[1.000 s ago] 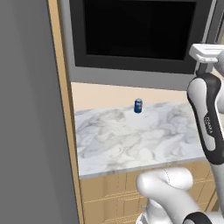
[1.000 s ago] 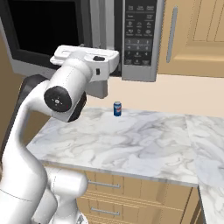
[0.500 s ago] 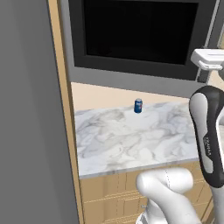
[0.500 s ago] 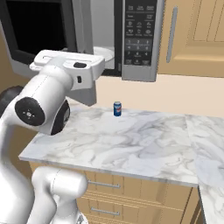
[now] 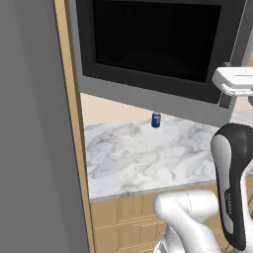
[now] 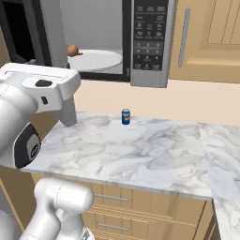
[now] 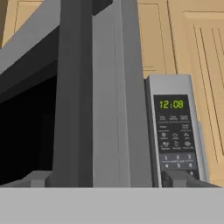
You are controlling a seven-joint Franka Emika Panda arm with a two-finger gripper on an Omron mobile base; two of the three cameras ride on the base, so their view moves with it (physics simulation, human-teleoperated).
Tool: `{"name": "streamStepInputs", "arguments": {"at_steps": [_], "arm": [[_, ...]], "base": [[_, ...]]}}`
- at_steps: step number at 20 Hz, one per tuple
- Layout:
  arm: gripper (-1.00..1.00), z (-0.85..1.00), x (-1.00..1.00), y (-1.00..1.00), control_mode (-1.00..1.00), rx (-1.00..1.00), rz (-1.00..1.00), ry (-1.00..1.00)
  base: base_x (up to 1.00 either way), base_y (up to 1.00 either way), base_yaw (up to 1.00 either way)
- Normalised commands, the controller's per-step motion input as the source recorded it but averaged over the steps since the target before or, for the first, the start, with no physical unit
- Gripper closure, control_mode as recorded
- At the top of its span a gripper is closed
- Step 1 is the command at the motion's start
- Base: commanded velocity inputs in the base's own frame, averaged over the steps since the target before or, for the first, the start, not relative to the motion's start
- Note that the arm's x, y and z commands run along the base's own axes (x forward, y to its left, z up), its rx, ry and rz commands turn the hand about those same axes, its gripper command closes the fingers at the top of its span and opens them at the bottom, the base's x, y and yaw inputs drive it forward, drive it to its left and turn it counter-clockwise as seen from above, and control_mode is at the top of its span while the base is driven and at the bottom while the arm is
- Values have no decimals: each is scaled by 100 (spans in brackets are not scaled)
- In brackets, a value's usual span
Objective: Open the microwave door.
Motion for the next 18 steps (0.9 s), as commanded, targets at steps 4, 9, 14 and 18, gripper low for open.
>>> {"name": "streamStepInputs", "arguments": {"at_steps": [4,9,14,18], "arm": [[-100,-8,-100,-27,-100,0,0,0],[-100,-15,-100,-41,-100,-1,0,9],[-100,-41,-100,-45,-100,-9,0,13],[-100,-4,-47,28,-100,-14,0,1]], "base": [[0,0,0],[0,0,0],[0,0,0],[0,0,0]]}}
